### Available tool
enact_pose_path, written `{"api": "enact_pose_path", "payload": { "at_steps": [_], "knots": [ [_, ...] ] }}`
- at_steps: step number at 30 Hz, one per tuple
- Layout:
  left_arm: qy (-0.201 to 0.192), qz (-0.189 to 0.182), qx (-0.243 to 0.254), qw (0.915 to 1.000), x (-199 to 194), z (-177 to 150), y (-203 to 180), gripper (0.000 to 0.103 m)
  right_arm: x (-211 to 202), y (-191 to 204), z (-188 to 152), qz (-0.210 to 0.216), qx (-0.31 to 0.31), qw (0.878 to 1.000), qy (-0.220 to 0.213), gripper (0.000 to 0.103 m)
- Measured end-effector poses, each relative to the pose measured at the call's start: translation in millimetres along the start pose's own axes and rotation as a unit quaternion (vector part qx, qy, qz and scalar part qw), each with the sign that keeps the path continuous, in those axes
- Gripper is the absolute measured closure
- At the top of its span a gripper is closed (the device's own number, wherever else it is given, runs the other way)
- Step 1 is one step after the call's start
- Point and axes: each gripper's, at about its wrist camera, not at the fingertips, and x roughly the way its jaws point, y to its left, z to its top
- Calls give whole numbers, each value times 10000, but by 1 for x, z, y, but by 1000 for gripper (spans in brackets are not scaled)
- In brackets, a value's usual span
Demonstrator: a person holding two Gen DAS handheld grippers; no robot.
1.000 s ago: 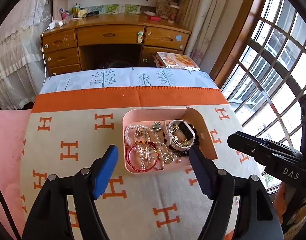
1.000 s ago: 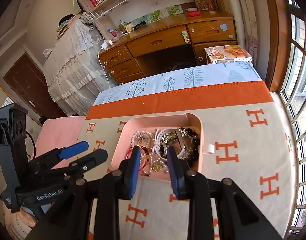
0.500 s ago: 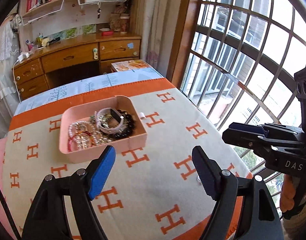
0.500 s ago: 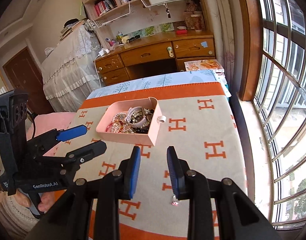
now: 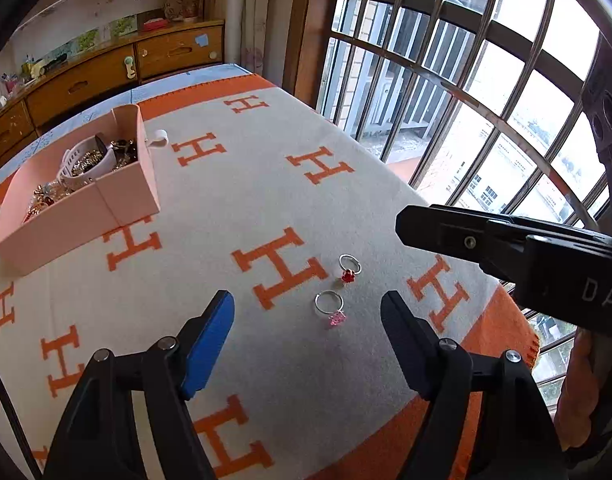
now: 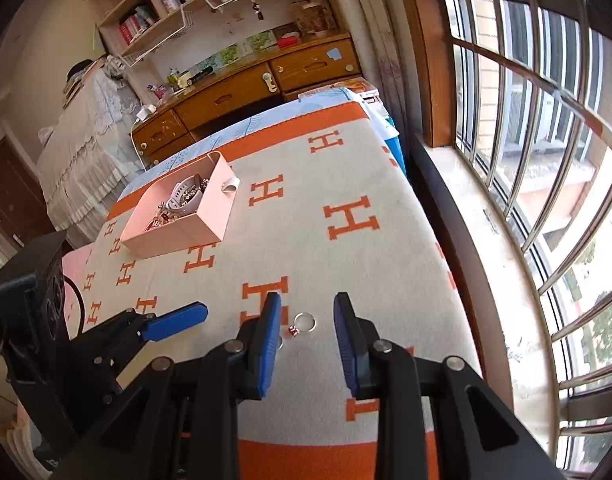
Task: Organize jewelry
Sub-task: 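Grasp the pink-stone ring with the left tool while the right tool grasps the red-stone ring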
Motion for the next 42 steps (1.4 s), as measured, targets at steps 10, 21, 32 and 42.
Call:
{"api": "enact_pose_path", "payload": {
  "at_steps": [10, 21, 32, 42],
  "knots": [
    [-76, 183, 40, 9998, 3, -7, -6, 91, 8, -8, -17, 236, 184, 9995, 128, 75],
    [-246, 61, -583, 9980, -29, -23, 34, 95, 28, 4, -25, 50, -116, 9991, 406, 76],
    [-373, -19, -959, 9947, -44, -28, 65, 95, 47, 32, -17, -398, -624, 9964, 408, 76],
    [-453, -79, -1141, 9924, -46, -30, 80, 95, 54, 49, -21, -1030, -1354, 9851, 259, 91]
  ]
}}
